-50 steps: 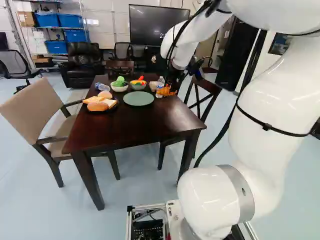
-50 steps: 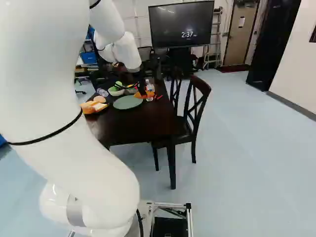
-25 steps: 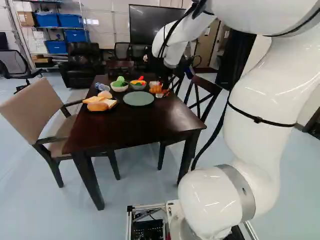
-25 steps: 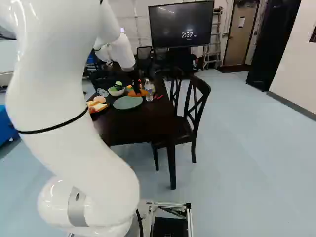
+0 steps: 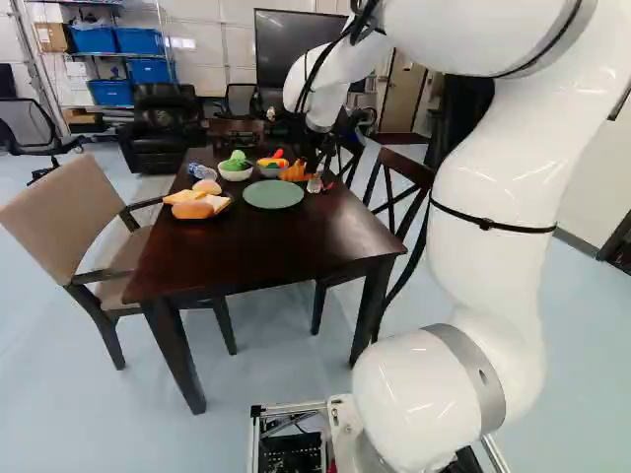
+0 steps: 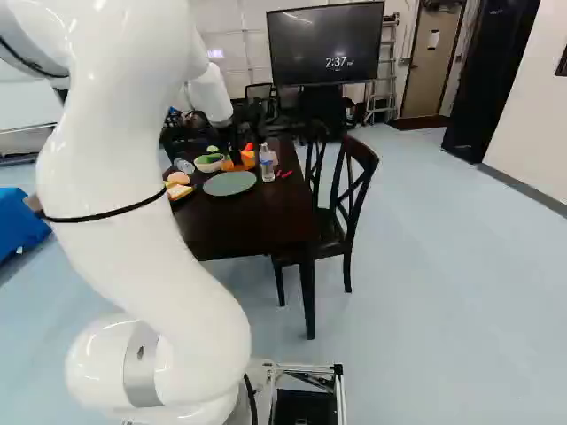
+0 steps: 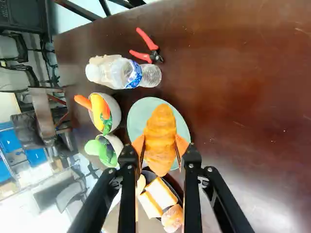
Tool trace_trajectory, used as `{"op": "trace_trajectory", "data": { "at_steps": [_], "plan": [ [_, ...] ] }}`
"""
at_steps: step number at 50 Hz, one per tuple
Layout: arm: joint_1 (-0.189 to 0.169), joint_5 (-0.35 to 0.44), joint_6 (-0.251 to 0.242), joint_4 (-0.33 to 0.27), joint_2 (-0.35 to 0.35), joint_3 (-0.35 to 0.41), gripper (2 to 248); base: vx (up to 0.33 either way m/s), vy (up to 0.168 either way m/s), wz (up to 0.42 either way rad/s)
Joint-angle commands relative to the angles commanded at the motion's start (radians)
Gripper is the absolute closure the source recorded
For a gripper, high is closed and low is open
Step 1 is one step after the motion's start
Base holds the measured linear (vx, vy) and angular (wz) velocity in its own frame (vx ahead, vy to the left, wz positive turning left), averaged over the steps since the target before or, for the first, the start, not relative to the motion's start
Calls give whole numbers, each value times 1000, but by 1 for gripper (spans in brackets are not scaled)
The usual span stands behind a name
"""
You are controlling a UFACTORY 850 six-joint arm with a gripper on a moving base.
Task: Move the croissant to the empty plate
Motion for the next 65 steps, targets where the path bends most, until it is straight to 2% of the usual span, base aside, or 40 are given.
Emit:
{"op": "trace_trajectory", "data": {
  "at_steps": [39,58,65],
  "plan": [
    [88,0,0,0,-230,-187,146,0,0,0],
    [91,0,0,0,-289,-214,146,0,0,0],
    [91,0,0,0,-289,-214,146,0,0,0]
  ]
}}
